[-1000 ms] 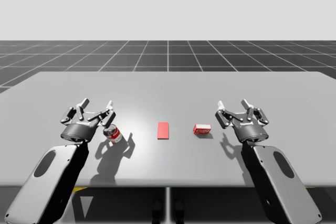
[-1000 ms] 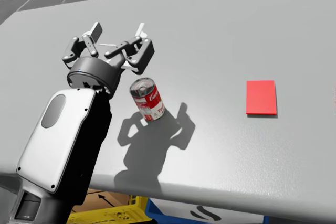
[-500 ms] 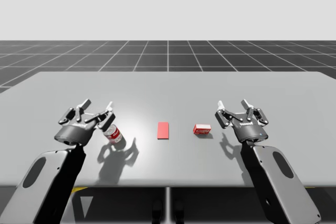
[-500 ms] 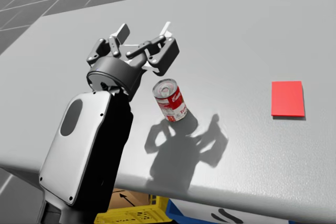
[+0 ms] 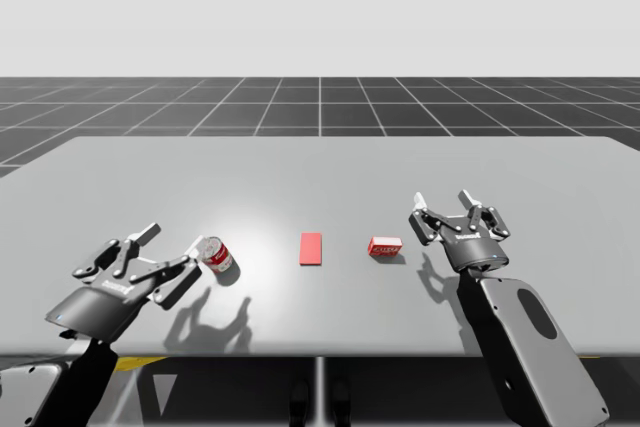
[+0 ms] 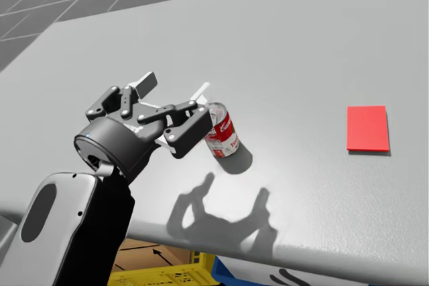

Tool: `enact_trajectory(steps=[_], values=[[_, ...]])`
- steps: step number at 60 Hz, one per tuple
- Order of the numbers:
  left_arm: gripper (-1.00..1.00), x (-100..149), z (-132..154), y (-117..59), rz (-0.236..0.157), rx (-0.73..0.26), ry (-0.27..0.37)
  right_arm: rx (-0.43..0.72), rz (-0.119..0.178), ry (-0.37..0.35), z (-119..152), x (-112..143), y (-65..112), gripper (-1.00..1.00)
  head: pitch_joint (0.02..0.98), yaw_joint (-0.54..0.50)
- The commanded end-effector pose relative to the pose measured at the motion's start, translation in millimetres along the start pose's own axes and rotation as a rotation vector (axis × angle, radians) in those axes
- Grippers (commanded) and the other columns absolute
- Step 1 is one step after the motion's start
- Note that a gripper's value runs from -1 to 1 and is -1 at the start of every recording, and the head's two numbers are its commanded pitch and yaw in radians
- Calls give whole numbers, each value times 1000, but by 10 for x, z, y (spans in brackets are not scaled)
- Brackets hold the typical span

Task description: Look at the card. If it is red, pick the object on the left. If it is green, pick the object on the right.

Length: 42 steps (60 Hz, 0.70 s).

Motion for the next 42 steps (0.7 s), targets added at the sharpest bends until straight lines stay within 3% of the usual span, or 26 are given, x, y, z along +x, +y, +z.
enact_trajectory(steps=[1,20,42], values=[[-1000,-295,162,-5,-19,-13,86,-1,4,-2,-4,-5,0,-1000,853,424],[-1000,-741,-21,-29,36,-20,185,-6,8,-11,-8,-1,1,-1000,843,429],[-1000,-800,-411,-98,67,-29,200,-11,8,-17,-2,10,-6,-1000,843,416]])
